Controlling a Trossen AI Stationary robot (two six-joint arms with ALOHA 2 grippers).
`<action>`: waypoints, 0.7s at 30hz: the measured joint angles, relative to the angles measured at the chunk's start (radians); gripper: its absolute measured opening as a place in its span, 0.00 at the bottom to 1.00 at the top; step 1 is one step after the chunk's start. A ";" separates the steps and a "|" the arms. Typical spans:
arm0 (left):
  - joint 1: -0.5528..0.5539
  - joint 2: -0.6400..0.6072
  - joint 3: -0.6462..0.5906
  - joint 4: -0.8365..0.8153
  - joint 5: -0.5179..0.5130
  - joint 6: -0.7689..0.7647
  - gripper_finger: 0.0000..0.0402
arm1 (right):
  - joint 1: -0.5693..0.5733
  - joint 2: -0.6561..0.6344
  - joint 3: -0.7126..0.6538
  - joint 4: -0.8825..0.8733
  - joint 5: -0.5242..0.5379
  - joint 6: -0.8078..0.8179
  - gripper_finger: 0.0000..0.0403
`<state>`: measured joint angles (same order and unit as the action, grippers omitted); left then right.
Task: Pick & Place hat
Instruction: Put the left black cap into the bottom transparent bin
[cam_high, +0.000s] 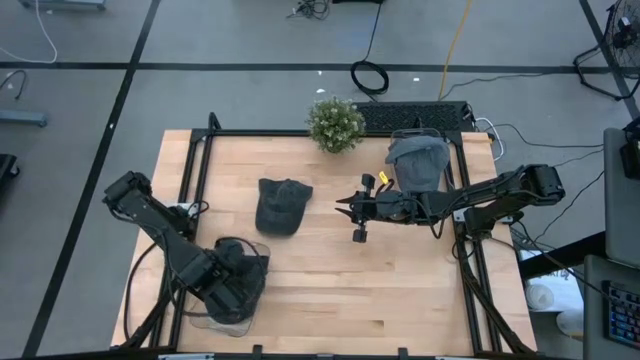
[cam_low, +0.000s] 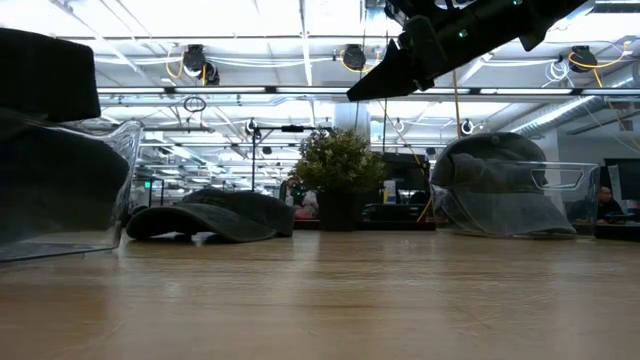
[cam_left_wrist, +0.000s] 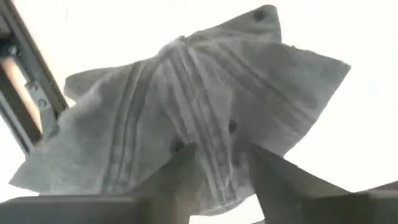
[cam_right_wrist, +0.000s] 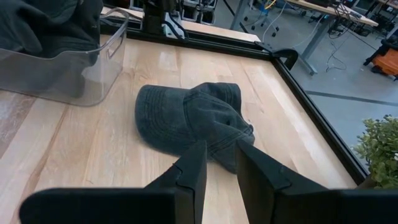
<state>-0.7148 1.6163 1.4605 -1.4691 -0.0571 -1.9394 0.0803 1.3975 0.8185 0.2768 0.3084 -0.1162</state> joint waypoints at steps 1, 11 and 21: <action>0.002 -0.010 0.000 0.001 -0.004 0.010 0.41 | 0.000 0.000 0.000 0.000 0.000 0.000 0.19; -0.022 -0.127 0.000 0.164 -0.009 0.129 0.67 | 0.000 0.000 0.000 0.000 0.000 0.000 0.19; -0.165 -0.015 -0.002 0.262 0.125 0.065 0.29 | 0.000 0.000 0.000 0.000 0.000 -0.002 0.19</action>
<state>-0.8803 1.6016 1.4587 -1.2070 0.0684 -1.8747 0.0803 1.3975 0.8185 0.2764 0.3080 -0.1181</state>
